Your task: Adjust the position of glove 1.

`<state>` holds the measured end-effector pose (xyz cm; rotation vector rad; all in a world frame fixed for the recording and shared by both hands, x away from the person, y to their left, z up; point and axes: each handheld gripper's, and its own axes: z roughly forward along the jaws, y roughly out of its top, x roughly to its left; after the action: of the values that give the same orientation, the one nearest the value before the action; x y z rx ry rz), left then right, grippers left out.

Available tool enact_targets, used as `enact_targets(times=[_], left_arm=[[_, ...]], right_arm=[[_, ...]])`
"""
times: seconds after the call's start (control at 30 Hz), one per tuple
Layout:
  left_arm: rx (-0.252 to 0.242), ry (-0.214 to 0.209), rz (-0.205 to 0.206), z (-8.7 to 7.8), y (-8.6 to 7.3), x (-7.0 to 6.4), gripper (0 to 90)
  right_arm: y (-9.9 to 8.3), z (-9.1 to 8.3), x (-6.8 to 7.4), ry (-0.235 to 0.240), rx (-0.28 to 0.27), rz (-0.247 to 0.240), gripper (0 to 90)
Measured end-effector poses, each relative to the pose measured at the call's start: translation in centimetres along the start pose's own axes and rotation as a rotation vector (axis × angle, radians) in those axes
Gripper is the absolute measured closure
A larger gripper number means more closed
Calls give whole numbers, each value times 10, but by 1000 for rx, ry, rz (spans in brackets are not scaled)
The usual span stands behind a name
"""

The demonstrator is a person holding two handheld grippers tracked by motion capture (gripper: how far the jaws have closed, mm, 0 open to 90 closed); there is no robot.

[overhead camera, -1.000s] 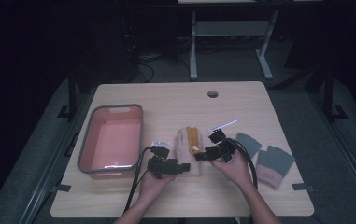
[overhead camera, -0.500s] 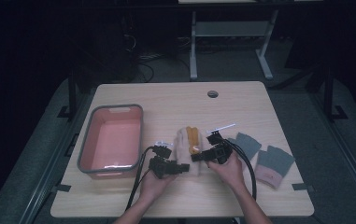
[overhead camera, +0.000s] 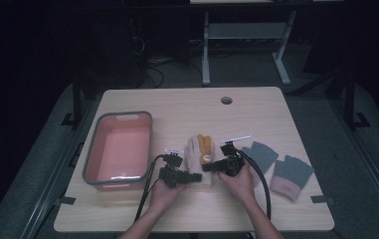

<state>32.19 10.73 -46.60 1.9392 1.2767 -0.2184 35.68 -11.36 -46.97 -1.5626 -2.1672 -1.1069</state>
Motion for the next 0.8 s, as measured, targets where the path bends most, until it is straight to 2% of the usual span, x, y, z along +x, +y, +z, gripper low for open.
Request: enact_targets(times=[0.17, 0.3, 0.8], left_arm=[[-12, -15, -27, 1, 1, 2, 612], [-23, -37, -41, 1, 2, 4, 637], [-38, -70, -21, -4, 2, 3, 657]], right_arm=[[2, 1, -4, 36, 14, 48, 759], [3, 0, -6, 47, 14, 46, 798], [4, -9, -3, 71, 5, 36, 824]])
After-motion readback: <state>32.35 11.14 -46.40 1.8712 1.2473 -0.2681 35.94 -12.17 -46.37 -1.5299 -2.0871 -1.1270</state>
